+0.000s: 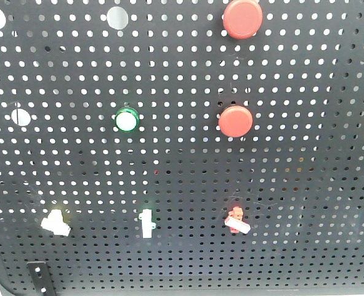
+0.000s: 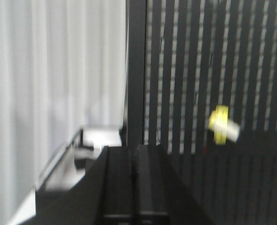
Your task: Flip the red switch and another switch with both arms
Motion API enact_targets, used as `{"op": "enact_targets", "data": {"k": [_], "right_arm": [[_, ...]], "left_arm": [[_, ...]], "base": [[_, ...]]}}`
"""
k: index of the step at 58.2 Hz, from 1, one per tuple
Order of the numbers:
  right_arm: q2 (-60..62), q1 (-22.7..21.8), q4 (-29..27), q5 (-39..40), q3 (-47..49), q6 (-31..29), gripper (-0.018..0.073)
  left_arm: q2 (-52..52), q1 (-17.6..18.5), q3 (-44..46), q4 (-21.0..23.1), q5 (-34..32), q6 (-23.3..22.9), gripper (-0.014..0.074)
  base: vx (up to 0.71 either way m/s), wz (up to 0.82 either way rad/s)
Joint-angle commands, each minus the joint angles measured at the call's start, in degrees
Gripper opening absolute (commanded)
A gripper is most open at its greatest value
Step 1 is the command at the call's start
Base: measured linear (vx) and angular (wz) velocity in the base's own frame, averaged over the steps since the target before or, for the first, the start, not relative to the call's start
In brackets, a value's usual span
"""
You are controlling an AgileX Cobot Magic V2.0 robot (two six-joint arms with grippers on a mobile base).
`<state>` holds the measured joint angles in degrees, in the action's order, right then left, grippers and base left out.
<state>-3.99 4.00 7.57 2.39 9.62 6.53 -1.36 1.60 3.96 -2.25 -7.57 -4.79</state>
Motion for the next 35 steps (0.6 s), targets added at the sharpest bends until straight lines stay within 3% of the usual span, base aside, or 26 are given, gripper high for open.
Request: {"op": "enact_targets", "data": {"k": [1,16,28,35], "right_arm": [[-7.1,-0.2,0.2,4.3,8.5,0.4,-0.0006],[-25.4,-0.2,0.2,5.0,19.3,1.8,-0.0006],[-33.8,-0.2,0.2,9.7,19.1,1.8,-0.0006],[-36.0,-0.2,0.2,11.8,19.1,1.8,-0.0006]], "left_arm": [[-4.6,0.1,8.2,0.0,-4.5,-0.1,0.0003],[-21.4,0.4,26.3,-1.6,-4.4,-0.1,0.0003],[-31.5,0.4,27.1,-2.0,-2.5,-0.1,0.0003],[-35.6,1.8,27.1,-6.7,-2.0,-0.1,0.0003]], "base": [[0.00,0.00],[0.00,0.00],[0.00,0.00],[0.00,0.00]]}}
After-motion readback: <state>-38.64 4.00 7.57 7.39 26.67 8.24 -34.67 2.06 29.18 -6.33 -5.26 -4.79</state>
